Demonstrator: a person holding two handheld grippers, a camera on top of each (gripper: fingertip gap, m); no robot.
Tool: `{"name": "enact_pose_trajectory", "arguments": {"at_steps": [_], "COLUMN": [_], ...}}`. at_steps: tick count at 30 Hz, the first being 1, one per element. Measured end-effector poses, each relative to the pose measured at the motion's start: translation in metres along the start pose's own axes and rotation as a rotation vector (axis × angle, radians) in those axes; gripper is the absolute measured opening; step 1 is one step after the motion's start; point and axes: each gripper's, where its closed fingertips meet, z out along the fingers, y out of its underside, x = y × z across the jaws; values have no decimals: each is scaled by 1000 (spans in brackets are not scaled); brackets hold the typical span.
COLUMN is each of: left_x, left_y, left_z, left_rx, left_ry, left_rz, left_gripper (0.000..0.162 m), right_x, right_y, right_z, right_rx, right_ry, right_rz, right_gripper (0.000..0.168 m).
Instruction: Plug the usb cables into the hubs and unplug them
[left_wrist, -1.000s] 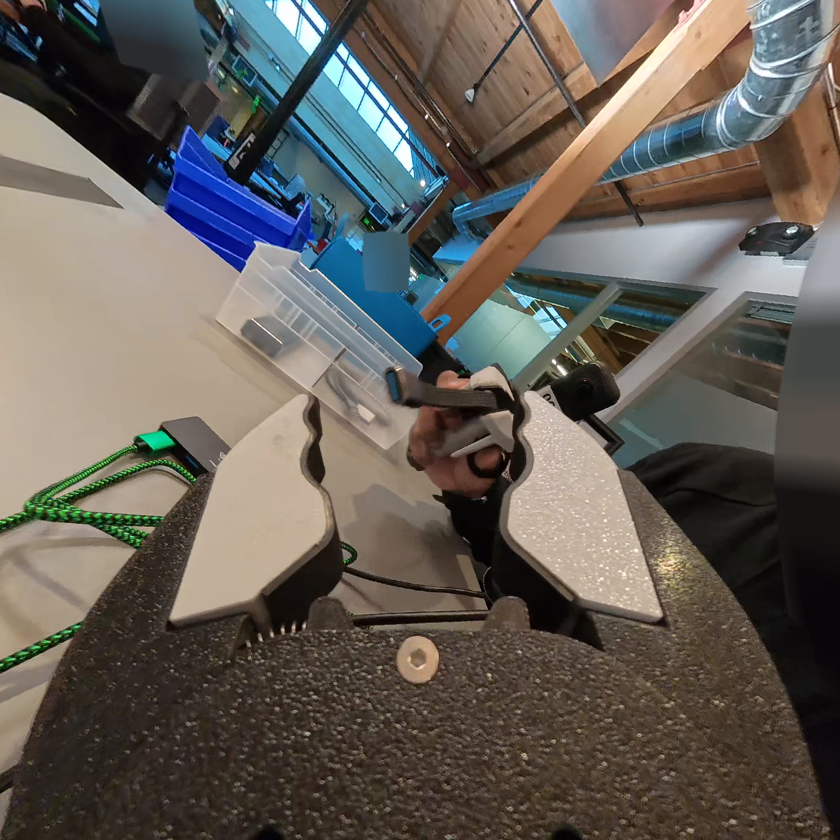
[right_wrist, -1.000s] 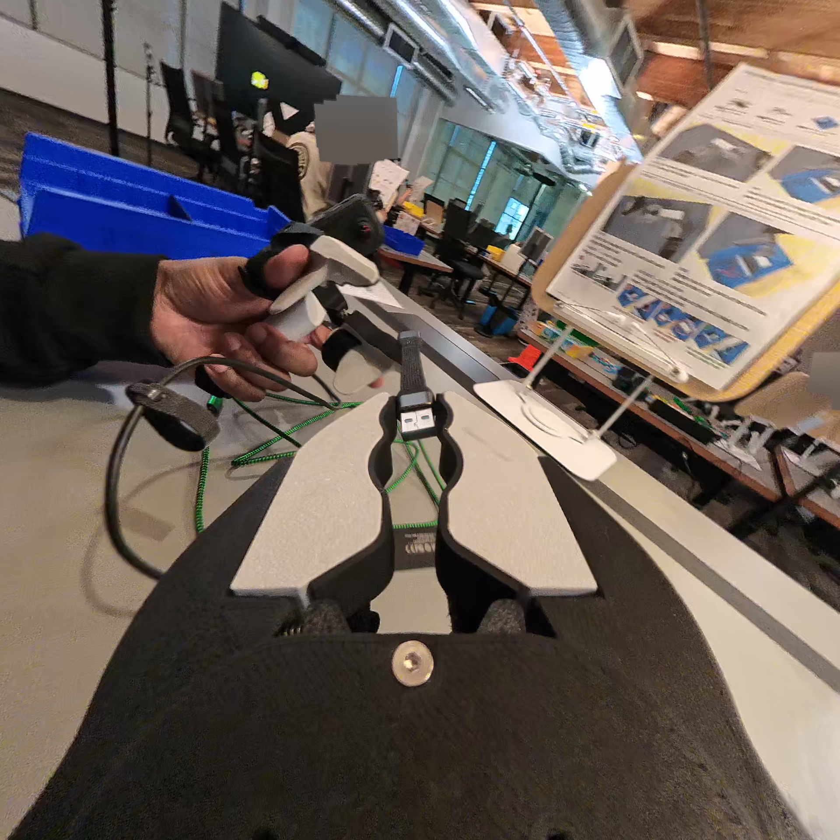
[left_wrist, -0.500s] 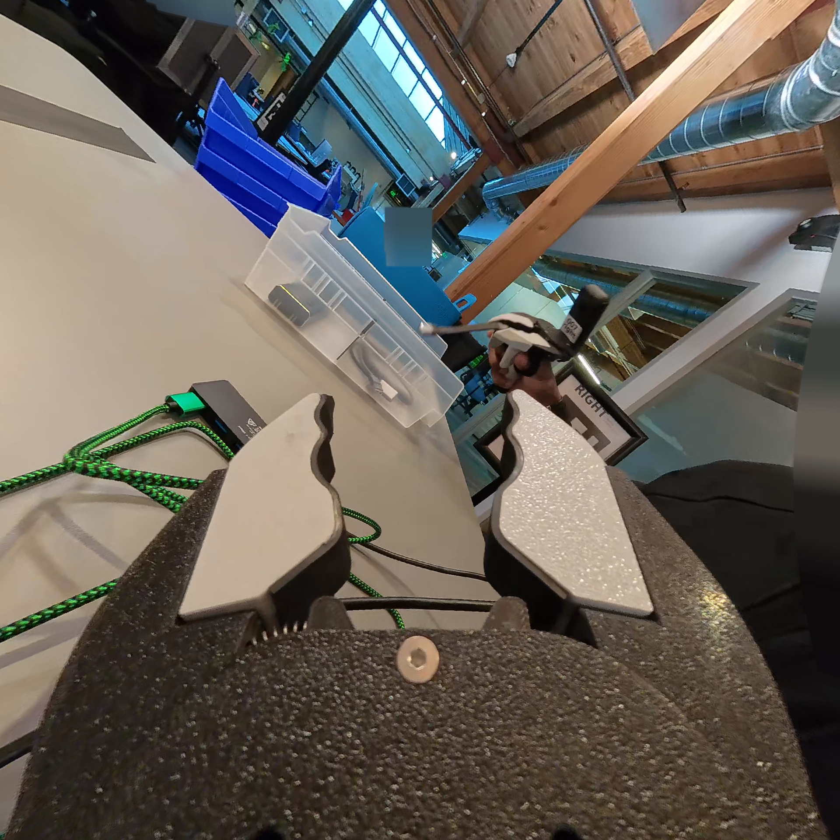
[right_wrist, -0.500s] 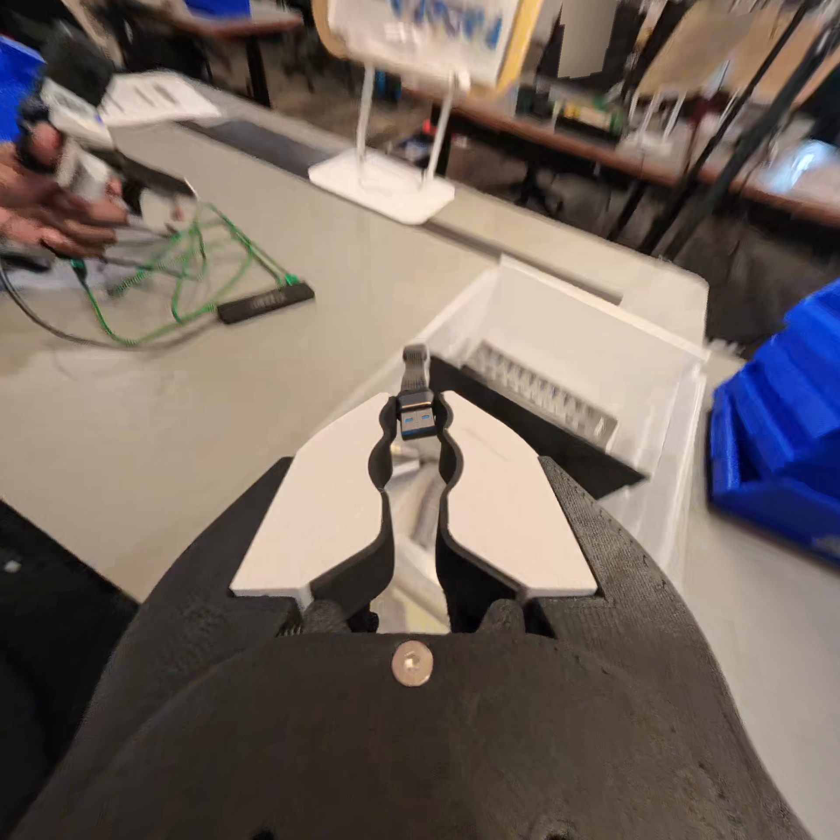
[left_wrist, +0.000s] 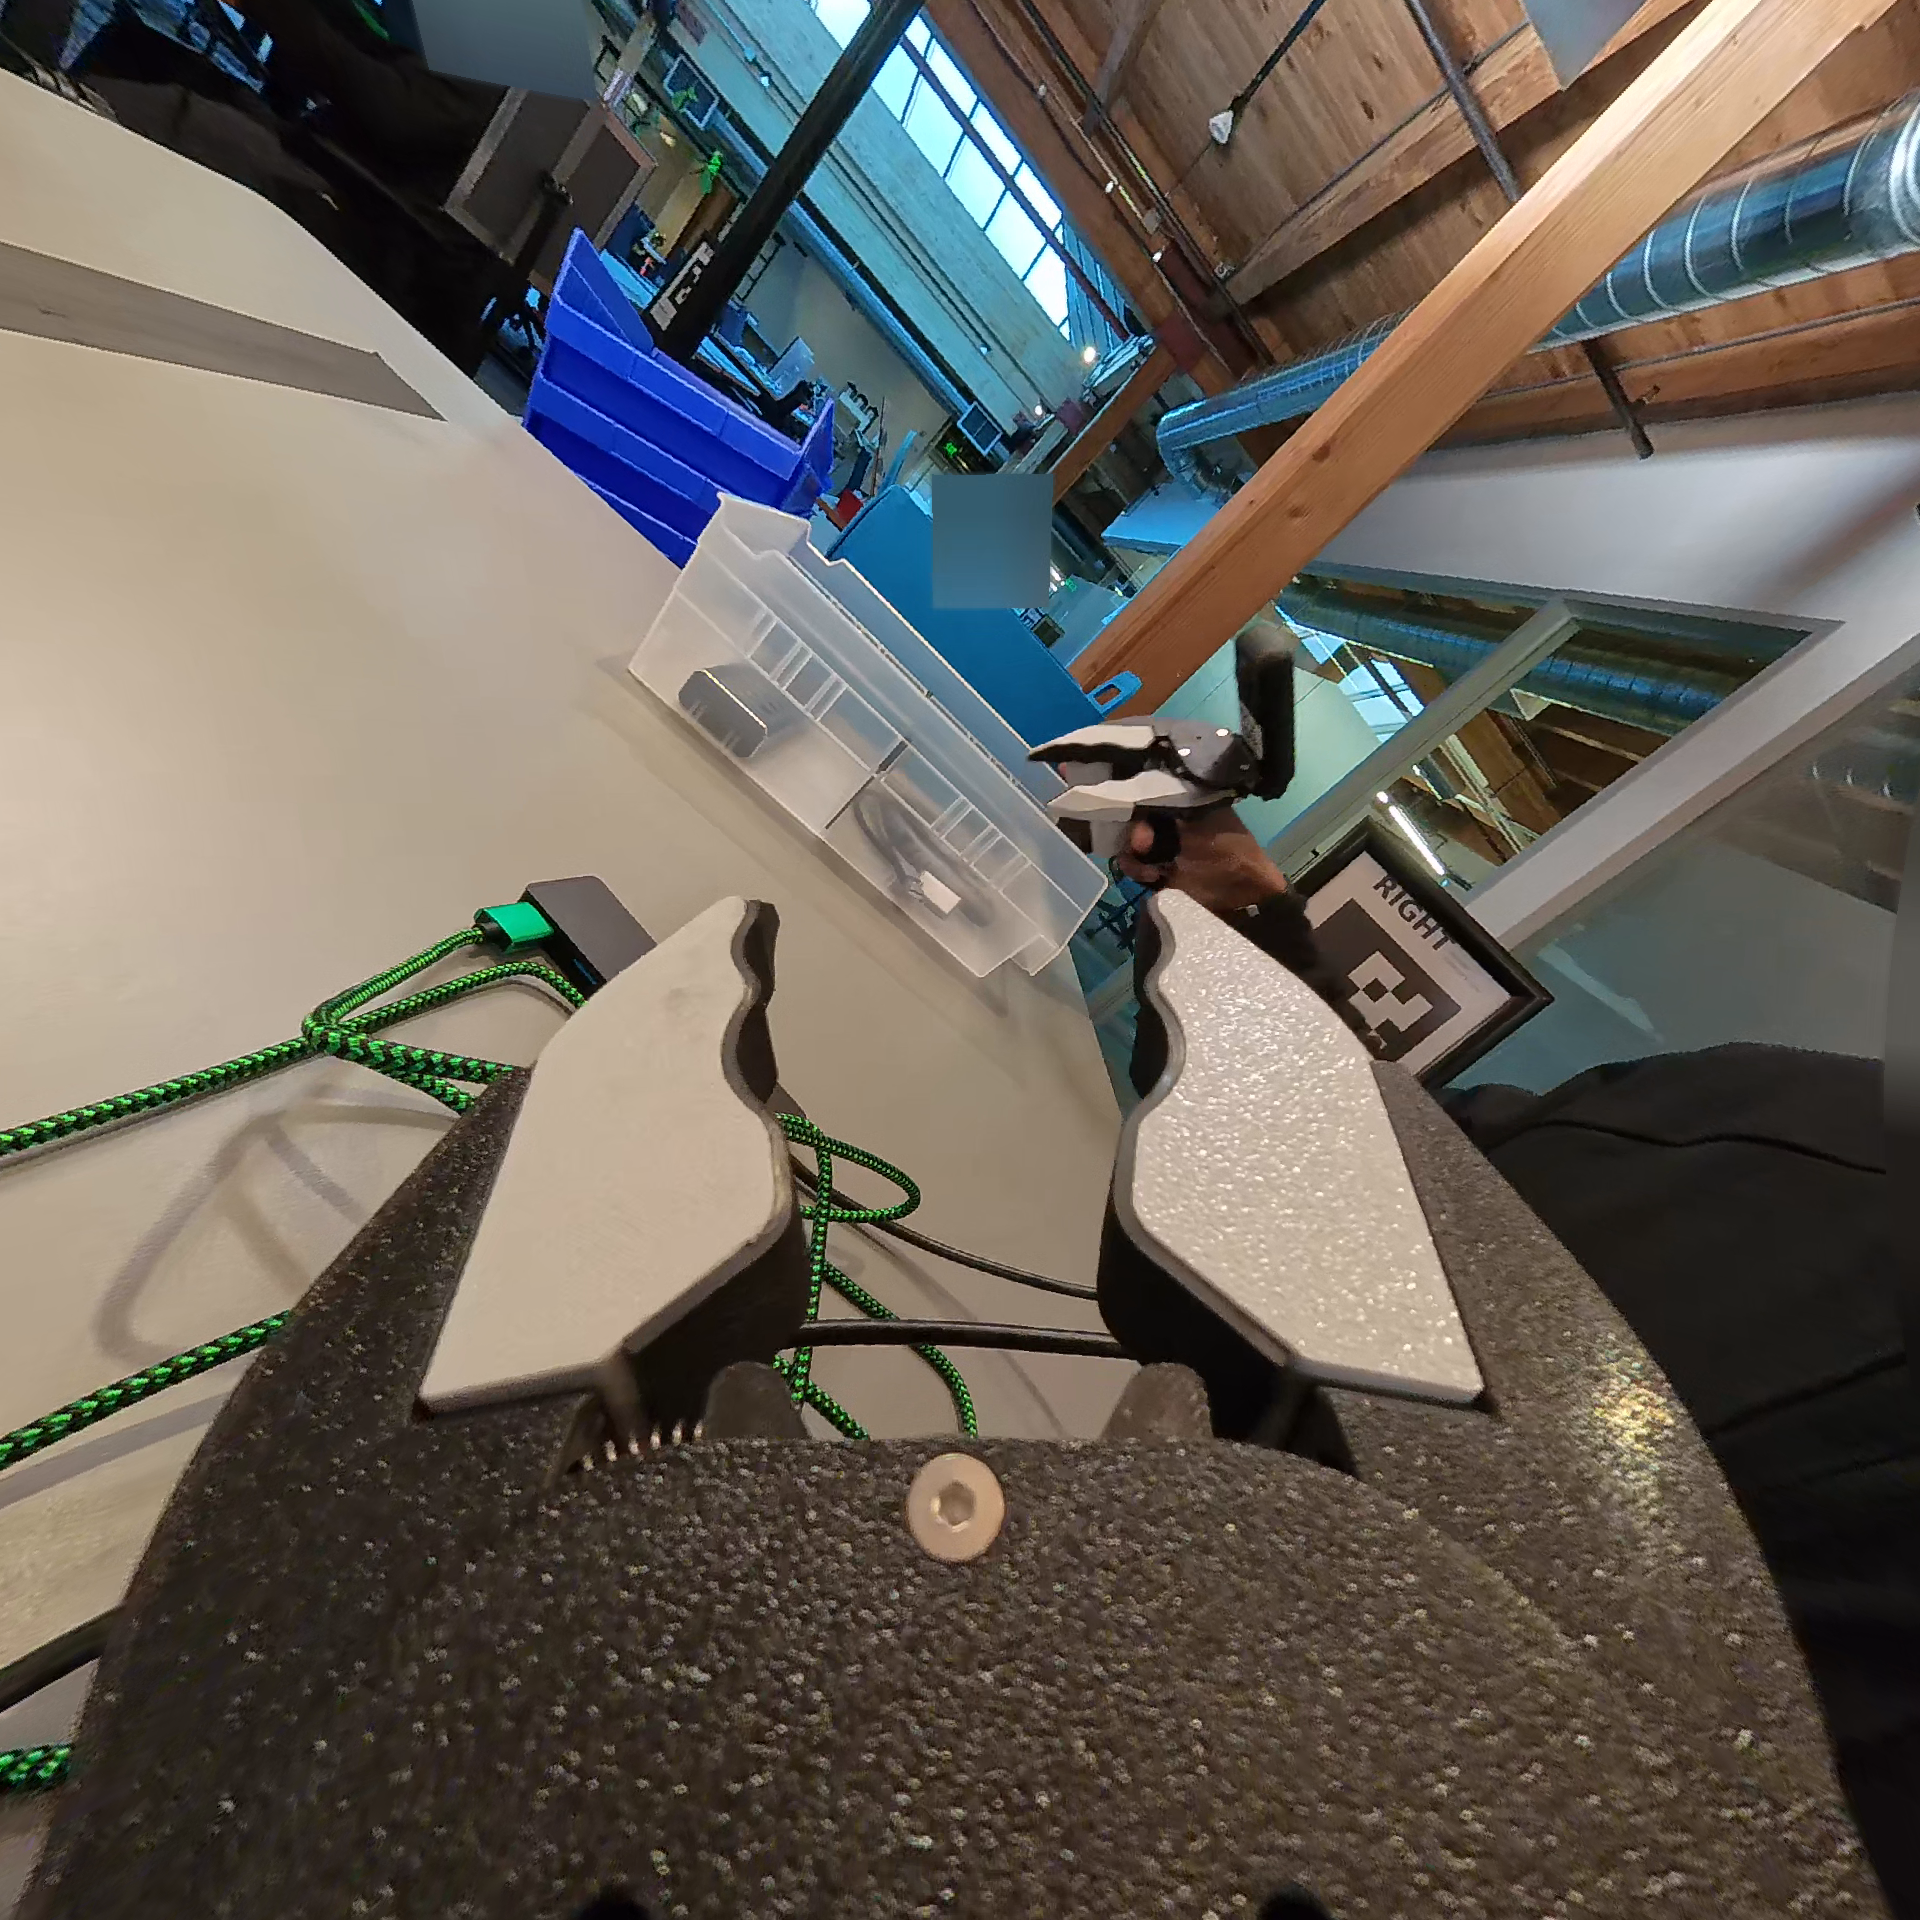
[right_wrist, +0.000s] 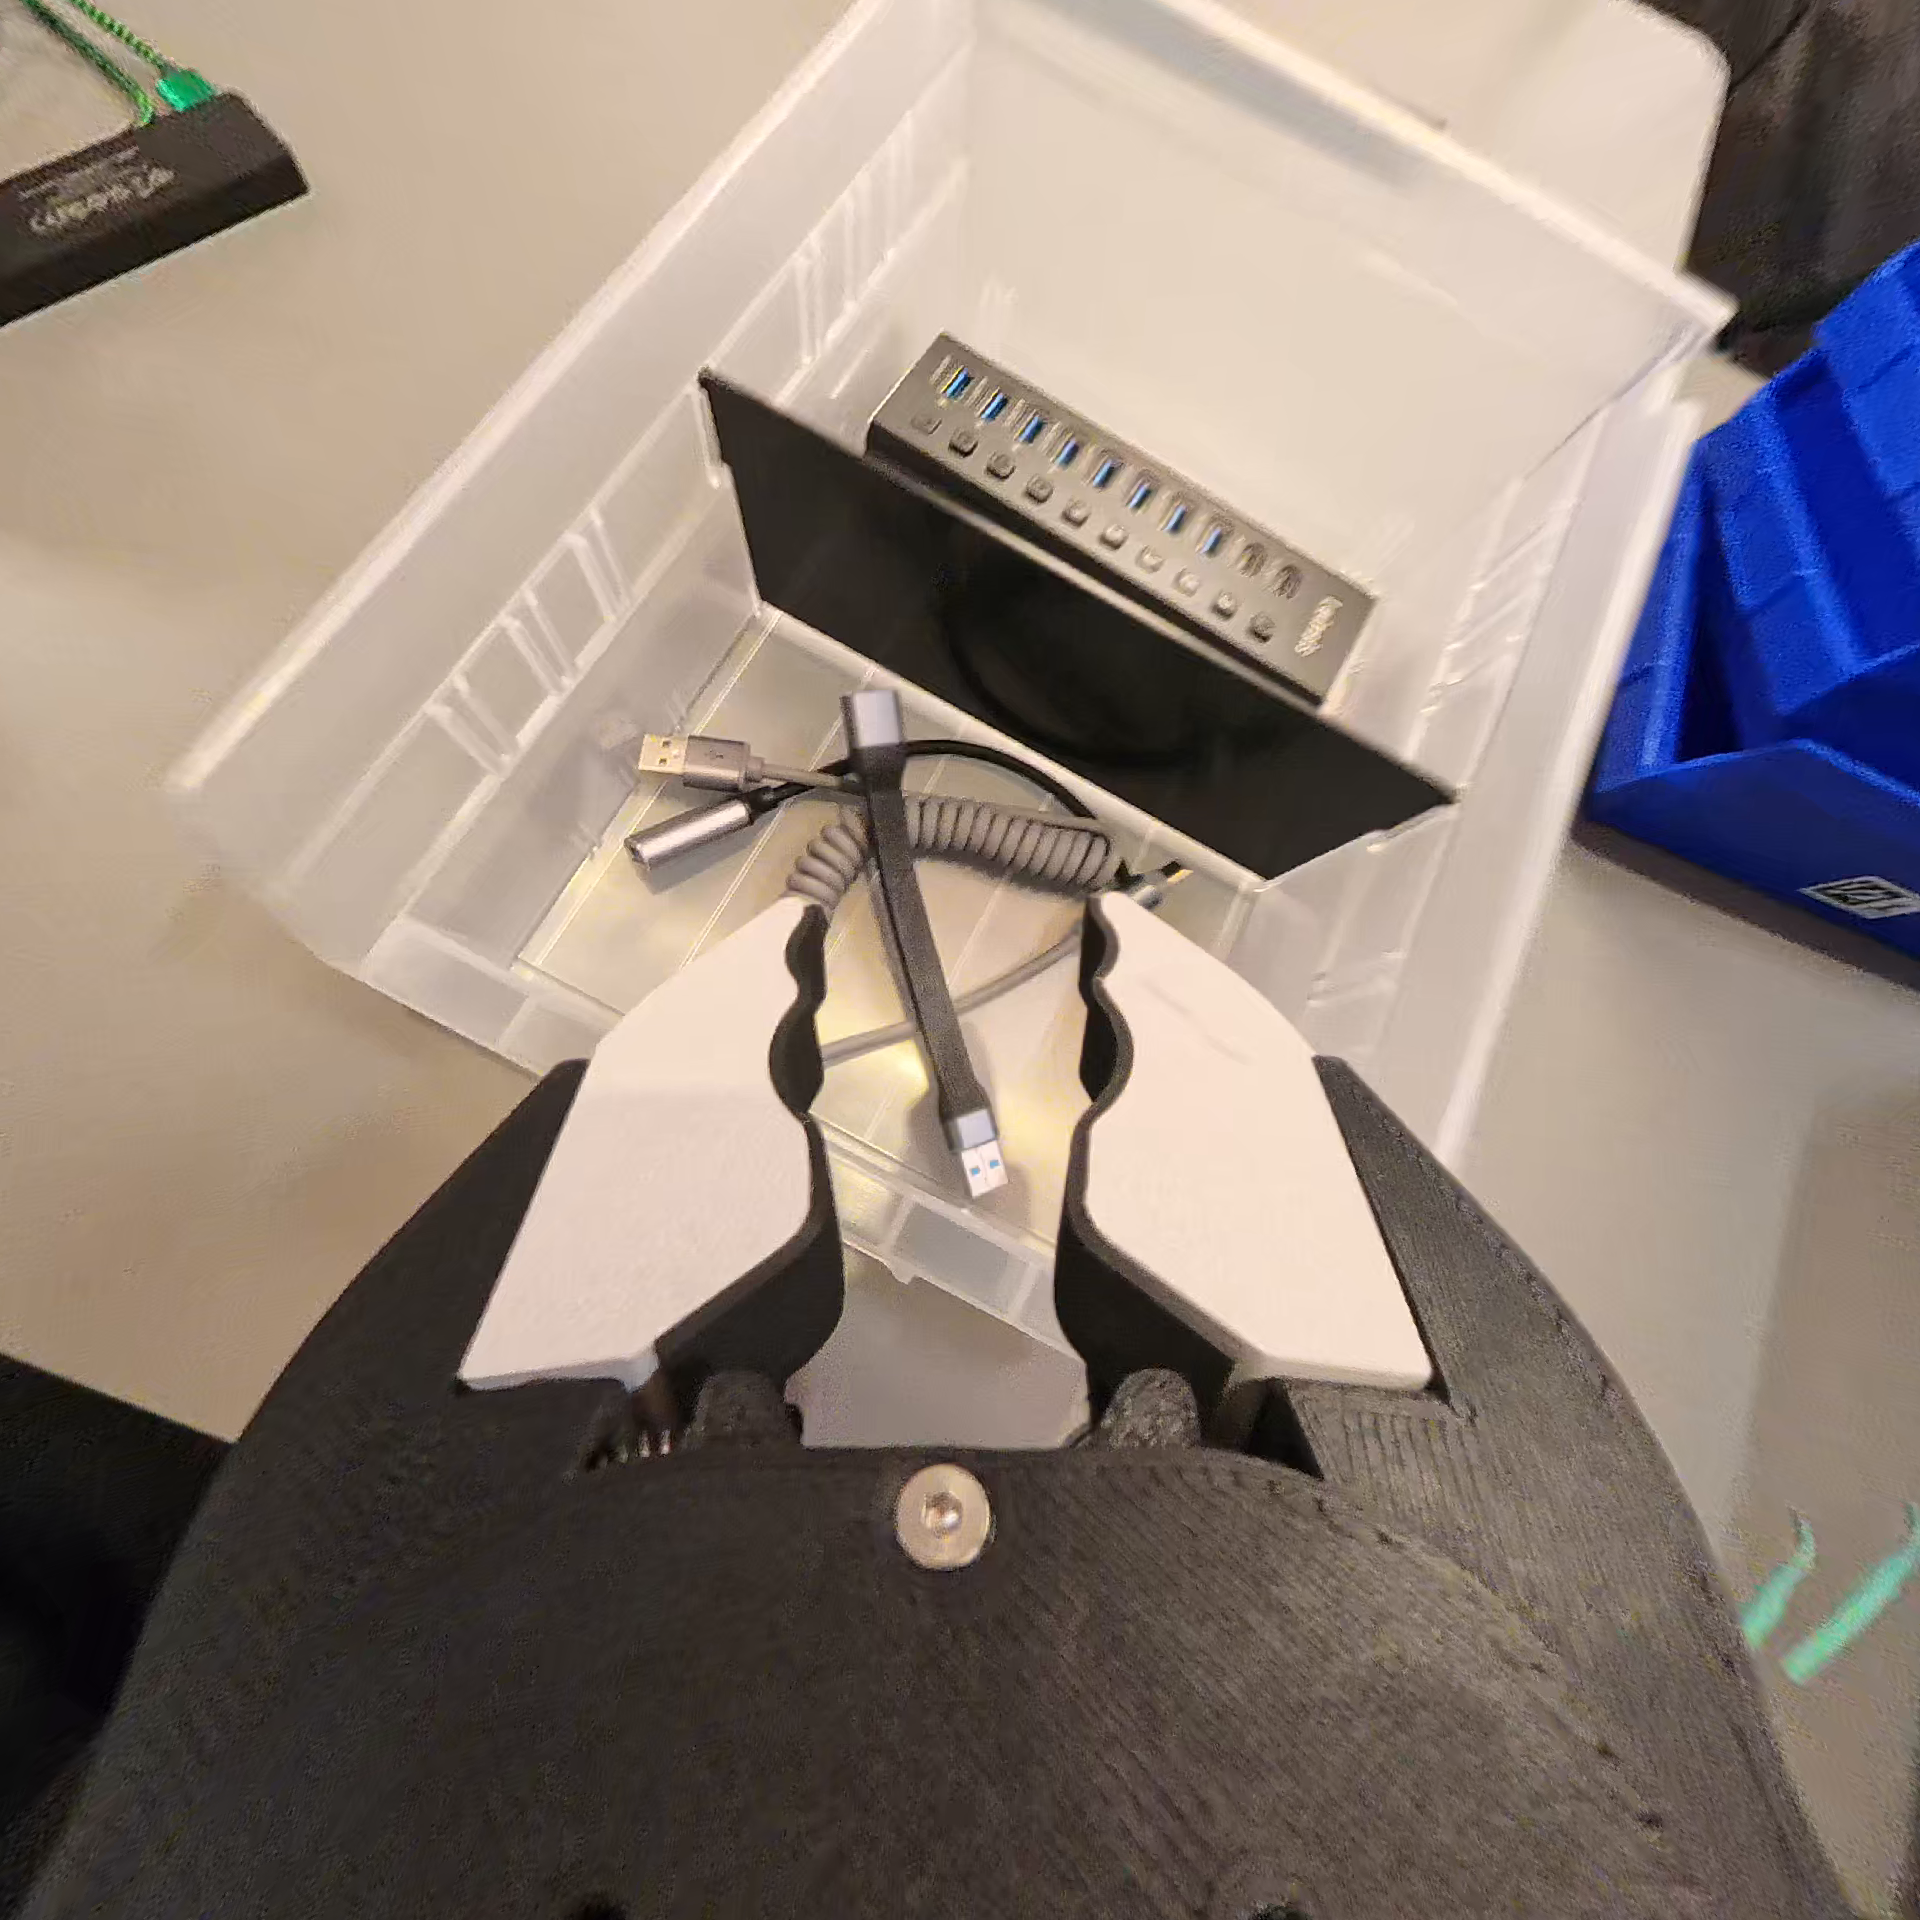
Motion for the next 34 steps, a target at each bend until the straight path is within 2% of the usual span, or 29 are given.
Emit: {"name": "enact_pose_trajectory", "arguments": {"at_steps": [4, 7, 11, 13, 15, 19, 22, 25, 28, 31, 34], "left_x": [0, -2, -5, -7, -9, -15, -21, -34, -46, -48, -65], "left_y": [0, -1, -3, -4, -5, -7, -9, -10, -16, -25, -25], "left_z": [0, 0, -2, -3, -5, -10, -15, -24, -33, -24, -8], "left_rx": [-8, -14, -11, -4, -5, -11, -10, -50, -136, -289, -534], "left_ry": [-18, -46, -84, -100, -120, -155, -191, -286, -413, -453, -520], "left_rz": [17, 33, 55, 64, 79, 96, 99, 143, 262, 360, 469], "left_gripper": [67, 67, 66, 66, 67, 67, 67, 67, 63, 57, 49], "right_x": [-17, -73, -170, -211, -237, -250, -252, -244, -238, -235, -229], "right_y": [-43, -89, -140, -157, -164, -160, -166, -178, -186, -186, -185], "right_z": [-30, -34, -4, 26, 68, 150, 184, 204, 214, 222, 226], "right_rx": [100, 210, 327, 338, 299, 206, 180, 161, 148, 138, 155], "right_ry": [38, -58, -248, -344, -389, -411, -494, -501, -500, -494, -471], "right_rz": [-44, -108, -155, -132, -162, -247, -212, -219, -214, -191, -179], "right_gripper": [53, 57, 56, 57, 65, 84, 85, 80, 77, 75, 73]}}
